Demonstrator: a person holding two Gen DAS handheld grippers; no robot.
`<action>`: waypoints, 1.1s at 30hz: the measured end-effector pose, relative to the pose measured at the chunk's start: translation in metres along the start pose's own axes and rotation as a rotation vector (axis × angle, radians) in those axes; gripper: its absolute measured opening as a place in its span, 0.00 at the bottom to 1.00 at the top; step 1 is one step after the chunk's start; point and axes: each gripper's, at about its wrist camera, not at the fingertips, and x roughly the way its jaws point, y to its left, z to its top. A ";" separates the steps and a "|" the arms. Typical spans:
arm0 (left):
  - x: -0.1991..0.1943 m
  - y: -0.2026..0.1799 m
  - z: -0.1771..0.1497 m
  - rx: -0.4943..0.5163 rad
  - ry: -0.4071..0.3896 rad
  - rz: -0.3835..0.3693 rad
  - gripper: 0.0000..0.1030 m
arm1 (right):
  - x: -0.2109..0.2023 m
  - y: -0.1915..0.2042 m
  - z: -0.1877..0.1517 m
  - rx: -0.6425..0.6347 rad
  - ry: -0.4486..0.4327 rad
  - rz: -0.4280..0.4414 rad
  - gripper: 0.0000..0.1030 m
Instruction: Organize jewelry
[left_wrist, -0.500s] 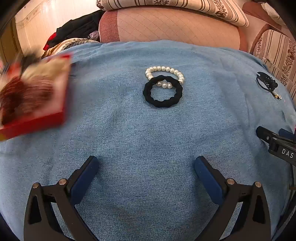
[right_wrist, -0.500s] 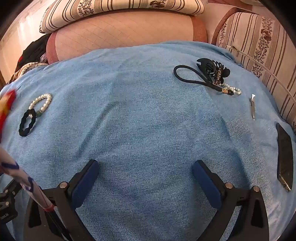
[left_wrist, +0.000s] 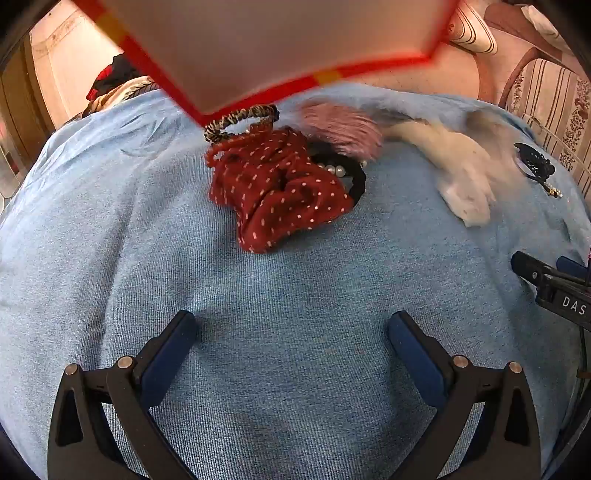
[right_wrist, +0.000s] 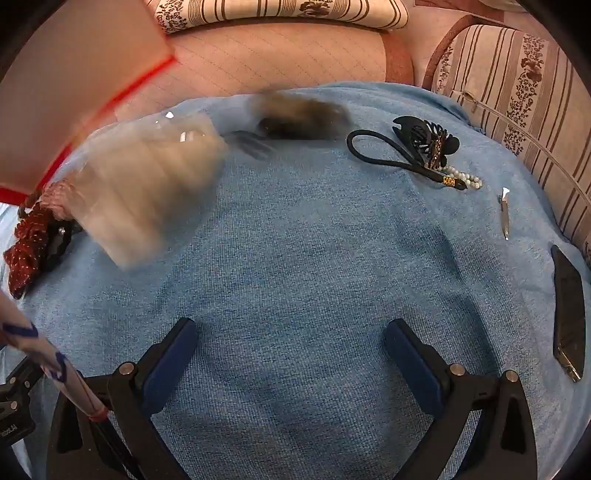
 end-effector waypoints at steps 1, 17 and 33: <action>-0.001 0.001 0.000 0.000 -0.002 0.000 1.00 | 0.001 0.001 0.001 -0.001 0.000 -0.001 1.00; 0.003 -0.005 -0.004 0.005 -0.006 0.003 1.00 | 0.003 0.000 0.002 -0.001 0.004 -0.001 1.00; 0.005 -0.006 -0.003 0.003 -0.006 0.004 1.00 | 0.005 0.009 0.002 -0.025 0.006 -0.053 1.00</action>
